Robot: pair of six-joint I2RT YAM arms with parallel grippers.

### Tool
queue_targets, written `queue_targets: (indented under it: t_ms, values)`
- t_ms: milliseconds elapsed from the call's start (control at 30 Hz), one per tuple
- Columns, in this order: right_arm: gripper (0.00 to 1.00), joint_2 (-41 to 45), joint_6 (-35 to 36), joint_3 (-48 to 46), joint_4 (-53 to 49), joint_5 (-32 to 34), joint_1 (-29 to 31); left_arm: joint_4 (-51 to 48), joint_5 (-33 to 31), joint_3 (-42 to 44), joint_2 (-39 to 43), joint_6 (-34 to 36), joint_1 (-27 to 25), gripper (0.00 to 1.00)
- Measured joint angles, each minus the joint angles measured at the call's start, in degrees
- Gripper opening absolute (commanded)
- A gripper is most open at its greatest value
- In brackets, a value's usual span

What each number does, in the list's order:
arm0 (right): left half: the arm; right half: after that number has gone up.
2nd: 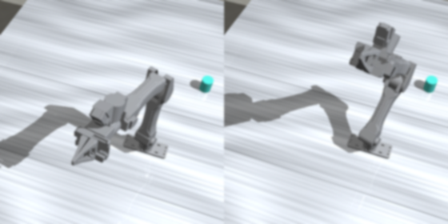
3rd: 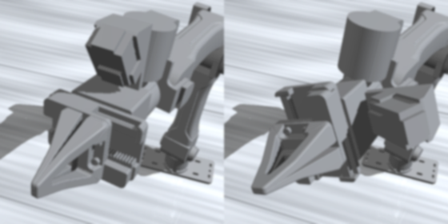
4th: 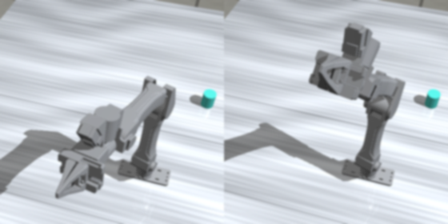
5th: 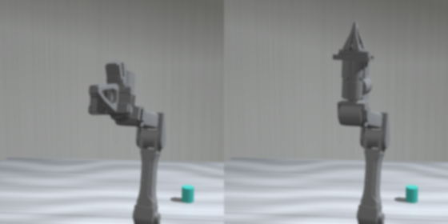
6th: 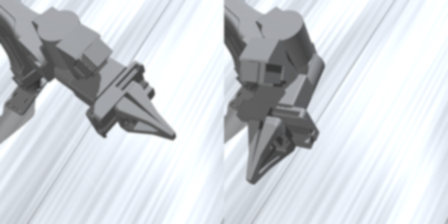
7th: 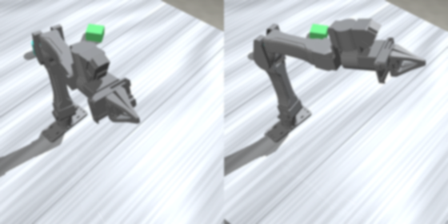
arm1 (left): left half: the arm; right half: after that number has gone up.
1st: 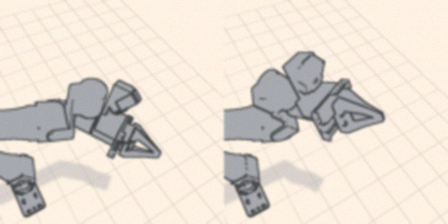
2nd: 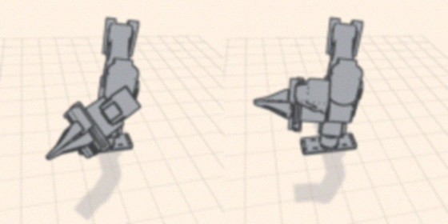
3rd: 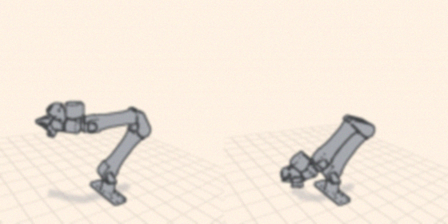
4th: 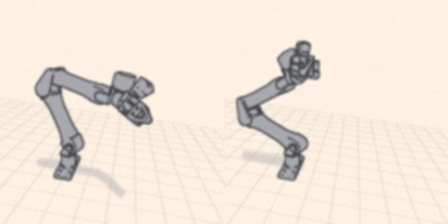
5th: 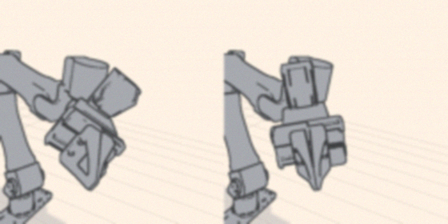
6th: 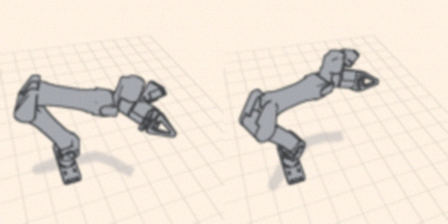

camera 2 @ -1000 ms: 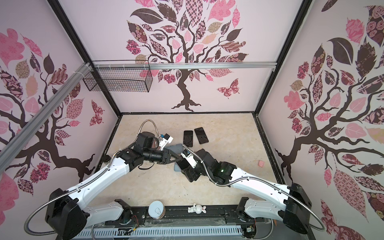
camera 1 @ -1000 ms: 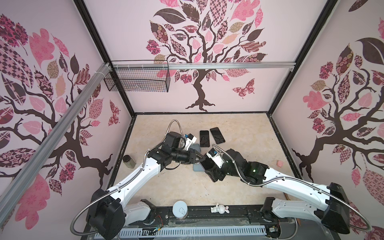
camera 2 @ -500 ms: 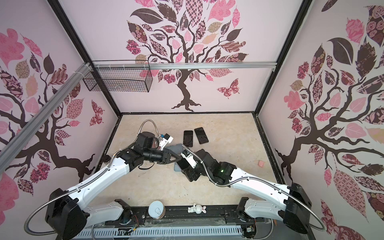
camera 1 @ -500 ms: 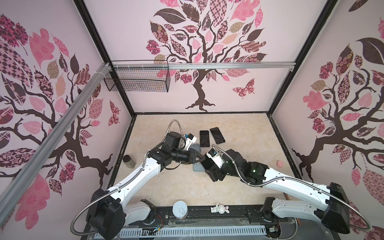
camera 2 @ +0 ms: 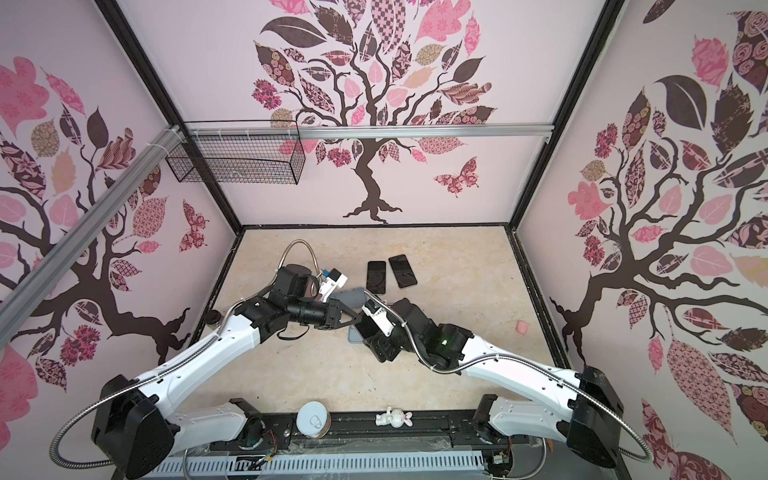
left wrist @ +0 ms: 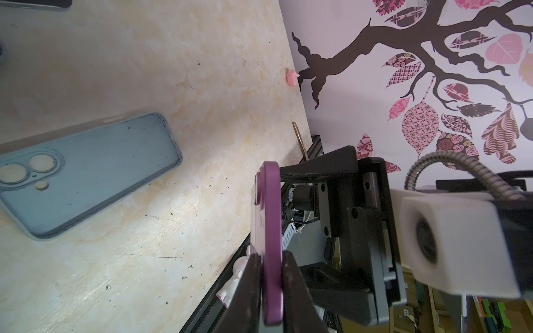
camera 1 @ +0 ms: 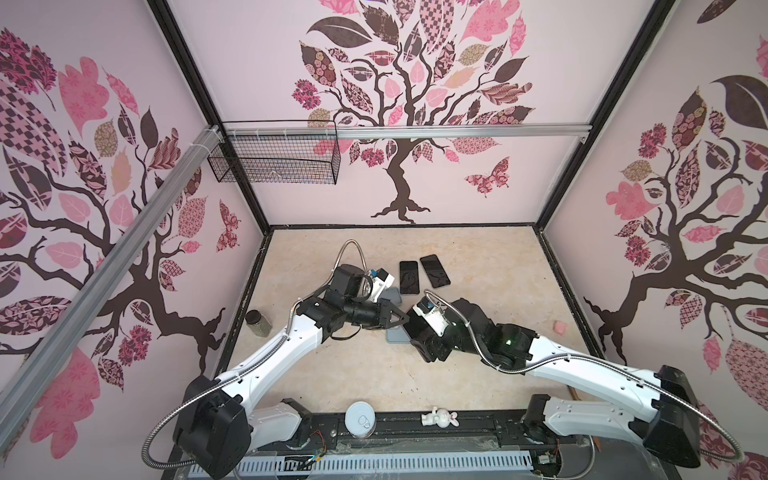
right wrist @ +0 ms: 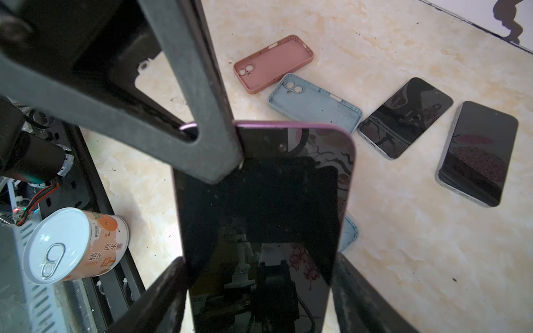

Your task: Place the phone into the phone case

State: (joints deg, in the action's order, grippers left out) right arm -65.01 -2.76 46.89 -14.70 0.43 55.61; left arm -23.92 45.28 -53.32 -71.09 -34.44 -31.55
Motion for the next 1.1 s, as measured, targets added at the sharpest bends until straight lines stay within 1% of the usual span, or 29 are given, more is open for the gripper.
queue_targets:
  t_ms: [67, 100, 200, 267, 300, 333, 533, 667, 733, 867, 933, 1100]
  values:
    - [0.35, 0.07, 0.0, 0.0, -0.04, 0.07, -0.02, -0.09, -0.48, 0.13, 0.0, 0.28, 0.02, 0.07]
    - [0.39, 0.11, 0.0, 0.0, -0.09, 0.17, 0.0, -0.13, -0.7, 0.2, 0.0, 0.39, 0.0, 0.05]
    - [0.73, 0.39, -0.04, -0.02, -0.11, 0.85, 0.04, 0.02, -1.09, 0.2, 0.0, 0.39, 0.0, 0.01]
    - [0.89, 0.92, -0.28, -0.22, -0.09, 1.64, 0.09, 0.55, -1.2, 0.2, 0.02, 0.28, -0.04, 0.0]
    - [0.95, 1.49, -0.61, -0.5, 0.07, 2.1, 0.13, 0.85, -1.33, 0.2, 0.11, 0.02, -0.13, 0.0]
    - [0.99, 2.23, -0.81, -0.76, 0.22, 2.84, 0.2, 0.9, -1.79, 0.28, 0.24, -0.04, -0.26, 0.0]
    - [1.0, 9.7, -3.3, -1.14, -0.04, 6.19, 0.07, 0.79, -6.56, 1.66, 1.95, -1.16, -0.33, 0.0]
    - [1.0, 11.26, -6.12, -1.09, -1.51, 5.53, -1.09, 1.29, -9.31, 1.68, 4.0, -2.23, 0.35, 0.0]
    - [1.0, 11.41, -8.26, -1.09, -2.36, 3.74, -3.37, 2.4, -10.29, 1.99, 5.38, -3.13, 1.16, 0.0]
    - [0.99, 13.29, -14.32, -1.97, -1.84, -2.23, -10.95, 8.24, -12.0, 5.81, 10.08, -5.81, 3.39, 0.0]
    - [0.95, 14.86, -17.53, -3.3, -0.28, -5.68, -14.08, 10.71, -12.72, 7.76, 12.2, -6.84, 4.7, 0.0]
    - [0.79, 15.52, -27.28, -8.72, 7.54, -15.98, -19.32, 15.65, -14.71, 11.54, 16.61, -9.29, 7.28, 0.0]
